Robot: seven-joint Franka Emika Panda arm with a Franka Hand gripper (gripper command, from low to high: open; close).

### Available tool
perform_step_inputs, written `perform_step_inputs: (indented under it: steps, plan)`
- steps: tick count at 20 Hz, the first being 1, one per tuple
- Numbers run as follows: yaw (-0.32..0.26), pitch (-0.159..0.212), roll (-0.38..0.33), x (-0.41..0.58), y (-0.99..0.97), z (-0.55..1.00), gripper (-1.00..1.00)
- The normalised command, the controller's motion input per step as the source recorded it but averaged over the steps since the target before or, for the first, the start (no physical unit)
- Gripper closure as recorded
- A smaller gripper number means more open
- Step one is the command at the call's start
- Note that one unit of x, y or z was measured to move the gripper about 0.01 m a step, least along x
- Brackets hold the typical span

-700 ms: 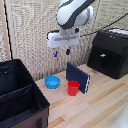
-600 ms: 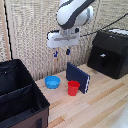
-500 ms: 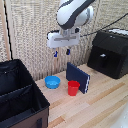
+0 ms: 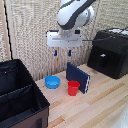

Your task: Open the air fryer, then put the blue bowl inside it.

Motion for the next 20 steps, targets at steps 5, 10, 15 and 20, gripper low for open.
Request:
perform_step_inputs:
  steps: [5,10,15,20]
  plan:
    - [-0.315,-0.019,-0.155,0.103,-0.12,0.0,-1.0]
    - [-0.246,0.0,-0.265,0.11,-0.11,0.0,-1.0]
    - [-0.159,-0.034,-0.349,0.096,-0.12,0.0,-1.0]
    - [-0.106,-0.046,-0.375,0.055,-0.21,0.0,-1.0]
